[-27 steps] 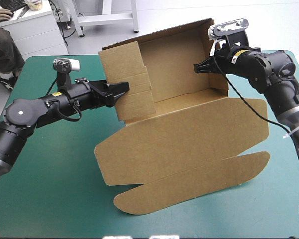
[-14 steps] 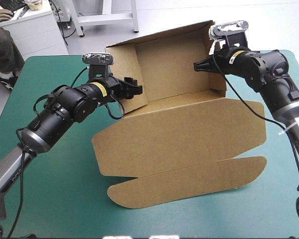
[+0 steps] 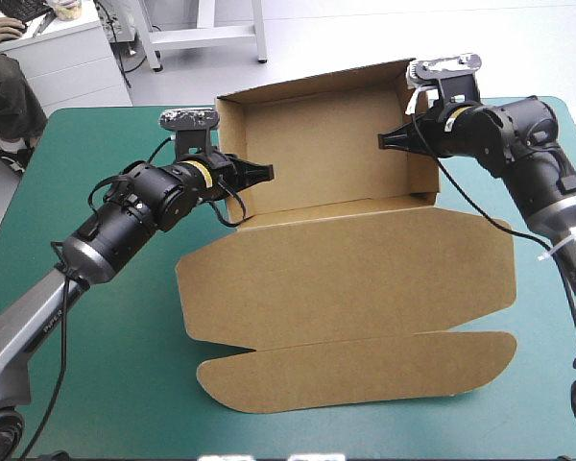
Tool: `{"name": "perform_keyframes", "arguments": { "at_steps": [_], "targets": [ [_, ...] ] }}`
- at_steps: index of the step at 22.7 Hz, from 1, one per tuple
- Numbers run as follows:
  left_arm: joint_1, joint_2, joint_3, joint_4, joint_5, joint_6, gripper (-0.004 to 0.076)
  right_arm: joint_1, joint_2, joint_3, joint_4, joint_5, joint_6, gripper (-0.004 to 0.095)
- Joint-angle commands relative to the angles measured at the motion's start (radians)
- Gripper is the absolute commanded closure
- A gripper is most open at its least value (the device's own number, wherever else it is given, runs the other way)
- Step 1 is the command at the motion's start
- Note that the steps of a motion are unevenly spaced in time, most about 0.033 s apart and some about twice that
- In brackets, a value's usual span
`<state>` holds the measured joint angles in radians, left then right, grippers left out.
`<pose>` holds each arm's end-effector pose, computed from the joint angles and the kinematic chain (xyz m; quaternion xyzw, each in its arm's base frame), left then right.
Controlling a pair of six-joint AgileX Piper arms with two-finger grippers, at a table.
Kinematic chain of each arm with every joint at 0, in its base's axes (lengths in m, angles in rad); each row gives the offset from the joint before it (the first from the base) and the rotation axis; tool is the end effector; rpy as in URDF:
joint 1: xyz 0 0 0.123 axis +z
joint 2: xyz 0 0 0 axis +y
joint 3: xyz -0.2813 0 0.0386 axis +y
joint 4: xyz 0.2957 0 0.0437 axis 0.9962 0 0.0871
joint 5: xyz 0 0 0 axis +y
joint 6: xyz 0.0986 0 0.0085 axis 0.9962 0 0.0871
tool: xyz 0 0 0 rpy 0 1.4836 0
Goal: Fold the box
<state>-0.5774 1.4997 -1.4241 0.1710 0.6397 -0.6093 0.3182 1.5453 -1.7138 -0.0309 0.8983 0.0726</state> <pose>0.3379 -0.2081 0.3702 0.0237 0.8882 -0.1895 0.4179 0.3757 0.1212 0.4385 -0.1127 0.8870 0.0721 0.4420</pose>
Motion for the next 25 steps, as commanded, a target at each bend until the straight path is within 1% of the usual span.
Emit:
{"name": "perform_keyframes", "arguments": {
  "at_steps": [1,4,5,7,12,14,19,21,23,25],
  "targets": [
    [-0.015,-0.019,-0.035,-0.037,-0.078,0.066,0.0731,0.006,0.005,-0.033,0.062,-0.007,-0.011,0.0909],
    [-0.01,0.01,-0.035,-0.028,-0.037,0.085,0.0731,0.006,0.07,-0.033,0.089,0.064,-0.016,0.0909],
    [-0.01,0.027,-0.035,-0.017,-0.016,0.125,0.0731,0.006,0.11,-0.033,0.096,0.095,-0.016,0.0909],
    [-0.01,0.049,-0.035,-0.004,0.03,0.153,0.0731,0.006,0.163,-0.033,0.114,0.132,-0.016,0.091],
    [-0.01,0.113,-0.035,0.026,0.15,0.157,0.0731,0.006,0.272,-0.033,0.118,0.232,-0.02,0.0909],
    [-0.01,0.129,-0.035,0.024,0.169,0.157,0.0731,0.006,0.293,-0.033,0.12,0.267,-0.029,0.0909],
    [-0.01,0.152,-0.035,-0.016,0.202,0.199,0.0728,0.006,0.303,-0.033,0.12,0.283,-0.029,0.0908],
    [-0.01,0.161,-0.035,-0.041,0.208,0.24,0.0698,0.006,0.303,-0.033,0.124,0.283,-0.029,0.0898],
    [-0.01,0.169,-0.035,-0.058,0.221,0.277,0.0636,0.006,0.303,-0.033,0.129,0.288,-0.048,0.0879],
    [-0.01,0.173,-0.035,-0.067,0.248,0.281,0.0549,0.006,0.303,-0.033,0.136,0.292,-0.059,0.0824]
  ]
}}
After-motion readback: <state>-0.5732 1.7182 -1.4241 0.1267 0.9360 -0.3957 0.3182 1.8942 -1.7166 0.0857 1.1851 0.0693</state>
